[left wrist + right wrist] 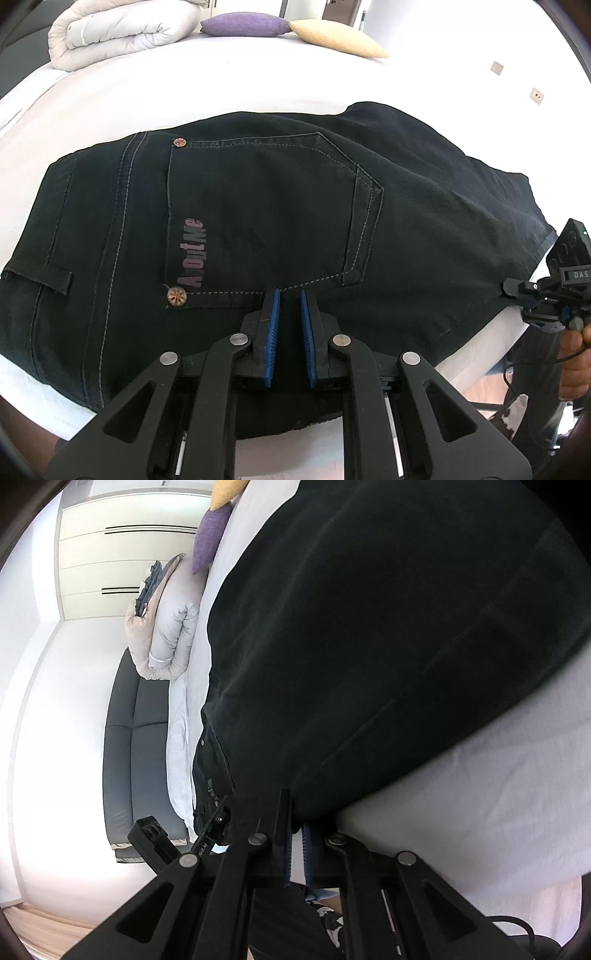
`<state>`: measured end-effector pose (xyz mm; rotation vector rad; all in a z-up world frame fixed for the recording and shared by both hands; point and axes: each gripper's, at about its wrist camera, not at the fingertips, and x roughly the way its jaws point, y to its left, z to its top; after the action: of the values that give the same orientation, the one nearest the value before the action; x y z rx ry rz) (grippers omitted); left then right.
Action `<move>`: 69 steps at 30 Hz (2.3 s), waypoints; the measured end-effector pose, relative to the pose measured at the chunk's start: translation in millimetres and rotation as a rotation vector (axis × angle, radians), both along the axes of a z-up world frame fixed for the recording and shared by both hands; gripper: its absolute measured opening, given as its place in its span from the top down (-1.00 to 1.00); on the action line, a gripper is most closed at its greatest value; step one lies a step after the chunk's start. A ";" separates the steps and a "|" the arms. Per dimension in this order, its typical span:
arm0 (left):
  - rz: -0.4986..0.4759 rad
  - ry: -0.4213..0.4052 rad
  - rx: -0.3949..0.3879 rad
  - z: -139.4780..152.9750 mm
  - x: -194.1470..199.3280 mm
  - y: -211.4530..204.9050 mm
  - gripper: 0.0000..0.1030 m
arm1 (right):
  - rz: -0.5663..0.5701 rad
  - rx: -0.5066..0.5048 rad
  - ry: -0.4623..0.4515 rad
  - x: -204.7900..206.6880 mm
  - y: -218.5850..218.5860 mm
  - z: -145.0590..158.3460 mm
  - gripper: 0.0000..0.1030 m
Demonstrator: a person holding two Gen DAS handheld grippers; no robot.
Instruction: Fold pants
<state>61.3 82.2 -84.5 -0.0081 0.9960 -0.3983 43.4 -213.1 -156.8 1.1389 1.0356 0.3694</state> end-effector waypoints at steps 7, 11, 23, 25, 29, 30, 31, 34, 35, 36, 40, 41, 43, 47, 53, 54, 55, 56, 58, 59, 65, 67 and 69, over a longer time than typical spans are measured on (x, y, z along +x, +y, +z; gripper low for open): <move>0.028 -0.008 0.003 11.0 -2.6 -1.6 0.76 | 0.054 -0.029 -0.011 2.1 7.9 14.4 0.64; 0.019 -0.052 -0.034 37.0 1.8 -8.8 0.76 | 0.133 -0.219 -0.160 -14.5 2.5 68.3 0.37; -0.221 0.012 0.061 22.1 81.8 -143.4 0.76 | 0.032 -0.108 -0.082 75.7 -46.2 16.0 1.00; -0.215 0.010 0.059 2.8 75.8 -141.8 0.76 | -0.003 -0.053 -0.108 68.1 -58.0 5.2 1.00; -0.179 -0.021 -0.020 -2.5 60.1 -119.5 0.76 | -0.195 -0.050 -0.135 46.1 -111.2 4.7 1.00; -0.170 -0.019 -0.034 -2.9 57.6 -115.2 0.76 | -0.253 -0.048 -0.132 41.1 -129.1 4.6 1.00; -0.164 -0.019 -0.041 -3.1 57.0 -113.2 0.76 | -0.306 -0.055 -0.132 37.0 -147.4 6.1 1.00; -0.146 -0.024 -0.058 -2.2 51.7 -106.5 0.76 | -0.515 -0.093 -0.141 9.1 -217.6 9.4 1.00; -0.142 -0.020 -0.063 -1.8 50.7 -105.0 0.76 | -0.572 -0.098 -0.141 -1.0 -242.6 9.4 1.00; -0.139 -0.011 -0.066 0.0 46.7 -103.0 0.76 | -0.622 -0.114 -0.142 -10.2 -261.4 12.2 1.00; -0.122 -0.016 -0.035 24.2 58.0 -107.3 0.76 | -0.808 -0.269 -0.114 -40.9 -304.0 51.4 0.86; -0.127 -0.028 -0.037 29.7 63.1 -114.1 0.76 | -0.809 -0.291 -0.120 -40.9 -303.1 58.6 0.83; -0.150 -0.042 -0.042 39.9 74.9 -129.3 0.76 | -0.688 -0.267 -0.192 -20.1 -281.0 74.3 0.83; -0.260 -0.044 -0.004 42.9 110.6 -179.8 0.76 | -0.283 -0.244 -0.223 66.1 -179.3 78.1 0.83; -0.323 0.046 0.026 3.7 156.6 -221.8 0.76 | 0.009 -0.193 -0.073 161.2 -101.3 24.7 0.77; -0.319 0.041 0.002 -0.5 162.5 -220.9 0.76 | -0.001 -0.172 -0.066 161.8 -102.1 14.1 0.85; -0.314 0.041 -0.014 -4.1 171.2 -218.9 0.76 | -0.024 -0.156 -0.073 165.3 -111.3 8.2 1.00; -0.305 0.046 -0.046 -7.5 179.6 -217.2 0.76 | -0.046 -0.144 -0.082 167.3 -121.1 4.6 1.00; -0.300 0.042 -0.071 -10.9 188.9 -217.9 0.76 | -0.135 -0.129 -0.105 167.9 -149.6 1.6 1.00; -0.299 0.037 -0.078 -12.9 193.2 -219.2 0.76 | -0.175 -0.146 -0.107 170.0 -160.3 4.9 1.00; -0.229 0.011 -0.131 -21.1 233.3 -225.8 0.76 | -0.410 -0.244 -0.133 166.5 -230.8 11.8 1.00; -0.207 0.014 -0.151 -21.1 244.3 -223.0 0.76 | -0.476 -0.295 -0.131 161.5 -250.9 20.1 1.00; -0.184 -0.010 -0.123 -17.5 249.1 -220.4 0.76 | -0.565 -0.326 -0.114 143.3 -278.2 28.2 1.00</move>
<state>310.4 -138.3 -102.0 -0.0251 0.9643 -0.6275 186.7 -491.3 -128.6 1.0467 0.6079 -0.1785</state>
